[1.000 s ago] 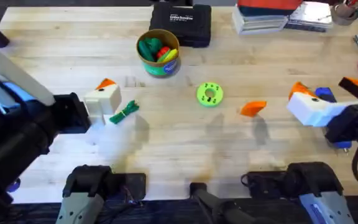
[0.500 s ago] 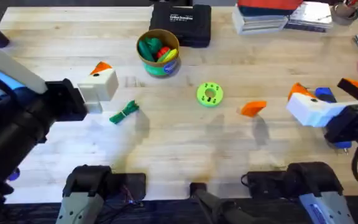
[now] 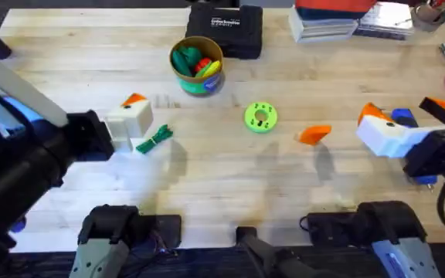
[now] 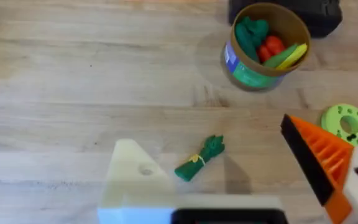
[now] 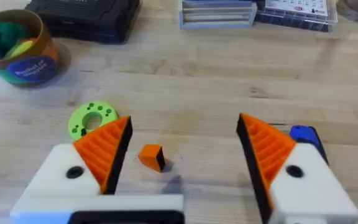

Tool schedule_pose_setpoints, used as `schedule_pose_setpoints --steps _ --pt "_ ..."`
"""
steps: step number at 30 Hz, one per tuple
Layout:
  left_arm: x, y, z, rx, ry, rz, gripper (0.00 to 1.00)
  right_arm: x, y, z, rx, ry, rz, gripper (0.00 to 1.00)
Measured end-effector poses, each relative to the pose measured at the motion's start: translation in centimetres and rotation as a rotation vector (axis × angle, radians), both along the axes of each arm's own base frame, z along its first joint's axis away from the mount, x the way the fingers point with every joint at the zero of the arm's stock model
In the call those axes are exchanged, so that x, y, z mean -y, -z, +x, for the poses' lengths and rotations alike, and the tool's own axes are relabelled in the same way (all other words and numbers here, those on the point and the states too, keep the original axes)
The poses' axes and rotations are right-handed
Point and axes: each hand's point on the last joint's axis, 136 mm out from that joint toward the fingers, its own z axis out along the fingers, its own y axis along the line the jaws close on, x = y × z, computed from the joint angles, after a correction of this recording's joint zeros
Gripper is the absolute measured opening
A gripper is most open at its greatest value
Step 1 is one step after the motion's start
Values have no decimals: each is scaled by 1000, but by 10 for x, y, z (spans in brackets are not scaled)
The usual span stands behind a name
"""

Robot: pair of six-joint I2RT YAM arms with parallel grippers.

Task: Pick up the gripper from the table and insert it into the empty holder that is missing its gripper. Then pick up a screw, insert it into the mounting hole, and use the screwdriver to tighten it. Finally, clean up the table by picking up the vegetable and placing it into the bucket.

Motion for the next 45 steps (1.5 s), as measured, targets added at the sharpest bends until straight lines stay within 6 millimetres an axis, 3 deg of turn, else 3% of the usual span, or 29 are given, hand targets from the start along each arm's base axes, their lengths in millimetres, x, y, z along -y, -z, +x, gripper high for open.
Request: schedule_pose_setpoints --steps 5,11,20,28,29,36,45 --pt "8 -17 25 156 39 -19 986 0 0 0 0 0 0 994" --pt "33 -8 39 389 191 -16 986 0 0 0 0 0 0 994" --pt "77 31 29 602 430 -56 986 0 0 0 0 0 0 994" --pt "120 74 16 537 619 -158 986 0 0 0 0 0 0 994" --pt "136 73 6 529 693 -196 986 0 0 0 0 0 0 994" --pt "159 73 -13 515 811 -241 985 0 0 0 0 0 0 993" --pt "166 73 -20 512 850 -252 986 0 0 0 0 0 0 993"
